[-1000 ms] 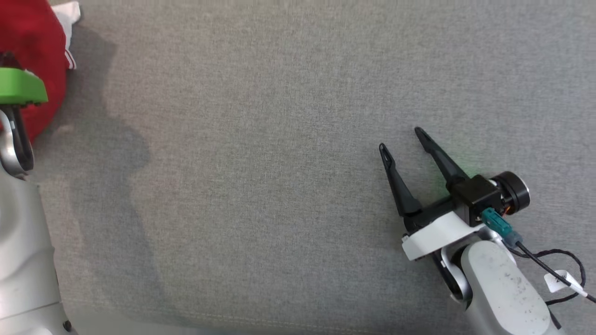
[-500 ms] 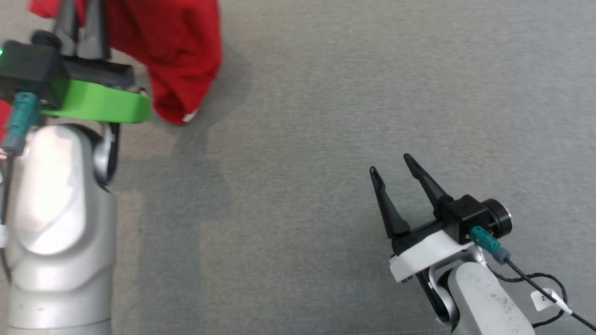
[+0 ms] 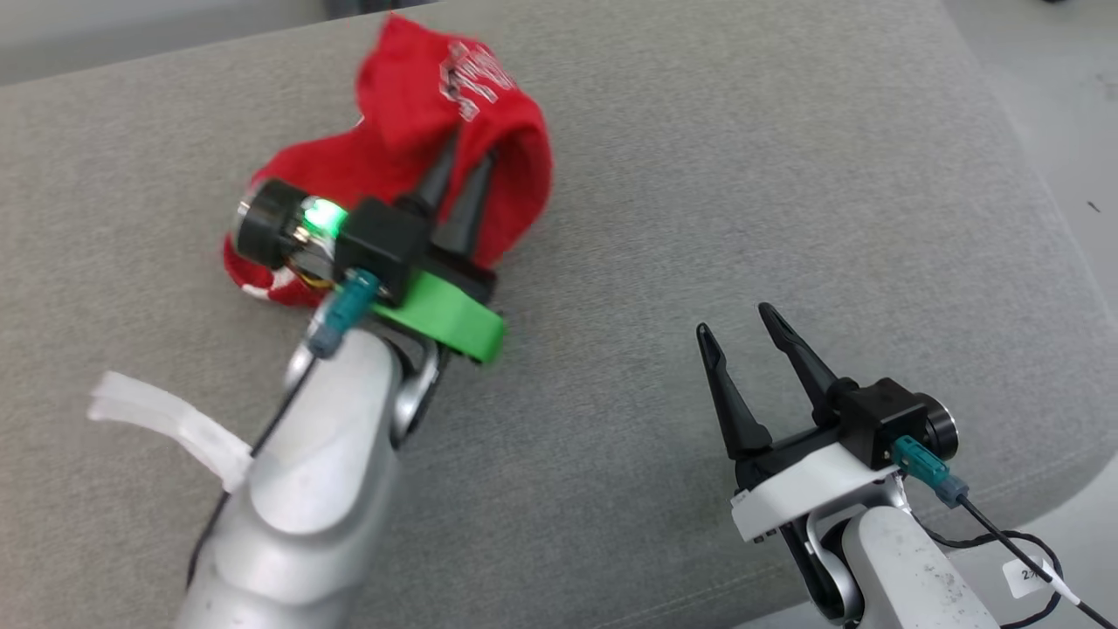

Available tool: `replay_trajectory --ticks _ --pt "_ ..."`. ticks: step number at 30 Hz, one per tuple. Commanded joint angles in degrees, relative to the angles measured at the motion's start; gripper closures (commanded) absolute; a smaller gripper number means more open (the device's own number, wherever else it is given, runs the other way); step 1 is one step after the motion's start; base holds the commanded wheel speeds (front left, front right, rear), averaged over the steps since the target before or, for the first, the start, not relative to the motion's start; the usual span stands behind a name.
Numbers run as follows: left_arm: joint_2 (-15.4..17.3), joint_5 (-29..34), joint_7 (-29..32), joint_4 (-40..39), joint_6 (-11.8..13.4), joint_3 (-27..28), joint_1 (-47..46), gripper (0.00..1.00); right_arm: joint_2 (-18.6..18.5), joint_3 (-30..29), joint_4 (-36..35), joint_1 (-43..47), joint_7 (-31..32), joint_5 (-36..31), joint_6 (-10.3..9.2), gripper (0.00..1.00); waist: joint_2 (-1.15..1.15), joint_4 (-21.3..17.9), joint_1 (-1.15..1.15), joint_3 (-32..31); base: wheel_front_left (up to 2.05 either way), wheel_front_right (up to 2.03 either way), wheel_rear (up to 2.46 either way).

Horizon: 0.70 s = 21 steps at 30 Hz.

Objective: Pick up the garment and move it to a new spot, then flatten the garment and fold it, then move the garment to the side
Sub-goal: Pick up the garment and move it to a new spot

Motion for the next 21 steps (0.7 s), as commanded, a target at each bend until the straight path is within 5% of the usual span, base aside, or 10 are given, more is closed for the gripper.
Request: replay_trajectory --ticks 1,4,5,6,7,21 --pt "0.35 -0.74 -0.05 0.26 -0.10 -1.60 1.81 1.00 0.05 -0.04 -0.22 0.62 -0.01 0.34 -0.10 0.00 0.00 -2.21 0.00 0.19 0.00 0.00 0.00" --pt "0.36 -2.55 -0.06 0.61 0.13 -5.12 4.59 1.00 0.06 -0.18 -0.44 0.21 -0.01 0.02 -0.10 0.00 0.00 -1.77 0.00 -0.06 0.00 0.00 0.00" --pt "0.39 -2.39 -0.05 0.57 0.40 -5.91 5.51 0.63 0.07 -0.24 -0.60 0.04 -0.01 -0.40 -0.10 0.00 0.00 -1.38 0.00 -0.17 0.00 0.00 0.00" --pt "0.36 -2.59 -0.06 0.81 0.52 -6.43 6.57 0.13 0.08 -0.30 -0.58 0.03 -0.01 -0.50 -0.10 0.00 0.00 -1.05 0.00 -0.30 0.00 0.00 0.00" --pt "0.36 -2.72 -0.05 1.25 0.98 -6.62 8.04 0.00 0.04 -0.54 -0.62 0.06 -0.01 -0.55 -0.10 0.00 0.00 -0.51 0.00 -0.49 0.00 0.00 0.00" --pt "0.77 -0.43 -0.04 -0.13 5.73 4.59 19.79 0.00 -0.02 -5.51 -0.36 1.55 -0.01 -2.05 -0.10 0.00 0.00 8.06 0.00 -5.23 0.00 0.00 0.00"
